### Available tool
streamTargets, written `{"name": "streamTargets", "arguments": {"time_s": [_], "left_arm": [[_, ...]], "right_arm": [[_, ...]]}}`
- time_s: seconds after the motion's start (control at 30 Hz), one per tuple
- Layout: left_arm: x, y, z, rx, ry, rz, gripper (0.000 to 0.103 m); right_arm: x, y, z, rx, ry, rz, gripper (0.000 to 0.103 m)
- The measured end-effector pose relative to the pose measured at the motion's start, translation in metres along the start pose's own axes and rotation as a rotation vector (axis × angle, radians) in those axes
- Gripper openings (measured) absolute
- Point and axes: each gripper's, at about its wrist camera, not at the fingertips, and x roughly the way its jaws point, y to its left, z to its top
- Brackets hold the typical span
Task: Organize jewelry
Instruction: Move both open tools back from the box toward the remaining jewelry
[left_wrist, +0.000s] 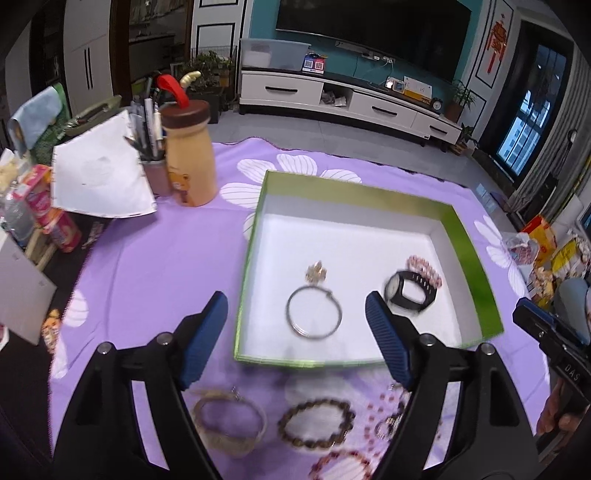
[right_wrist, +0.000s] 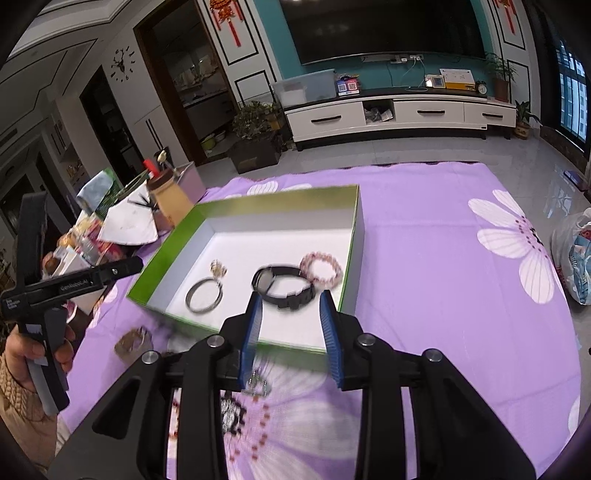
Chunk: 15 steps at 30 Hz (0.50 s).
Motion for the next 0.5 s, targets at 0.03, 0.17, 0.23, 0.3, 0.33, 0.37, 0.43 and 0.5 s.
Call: {"name": "streamTargets", "arguments": {"time_s": [0.03,0.17,0.23,0.3,0.33,0.37,0.43,0.5], "left_arm": [[-0.004,0.001,-0.005,0.005,-0.002,0.003,0.078],[-0.024,0.004,-0.025,0.009,-0.002,-0.004,0.078],[-0.032,0.005,-0.036,0.013,-0.001,-0.002,0.078],[-0.038,0.007,-0.05,0.014,0.001,-0.002,0.078],[-0.041,0.008,-0.055,0.015,0.005,-0.001,0.078],[-0.043,0.008,-0.061,0.016,0.009,0.004,0.078],[-0.046,0.01,-0.075,0.019,0.02,0.012,0.078],[-0.048,0.01,-0.089,0.017,0.032,0.017,0.078]], "right_arm": [[-0.002,0.002,-0.004,-0.005,0.004,-0.002,0.033],[-0.01,0.01,-0.024,-0.02,0.032,0.004,0.033],[-0.011,0.014,-0.031,-0.029,0.044,0.005,0.033],[-0.013,0.018,-0.041,-0.041,0.061,0.008,0.033],[-0.014,0.02,-0.044,-0.045,0.067,0.011,0.033],[-0.014,0.022,-0.051,-0.051,0.078,0.013,0.033],[-0.014,0.026,-0.06,-0.061,0.096,0.015,0.033],[-0.013,0.029,-0.068,-0.072,0.113,0.016,0.033]]}}
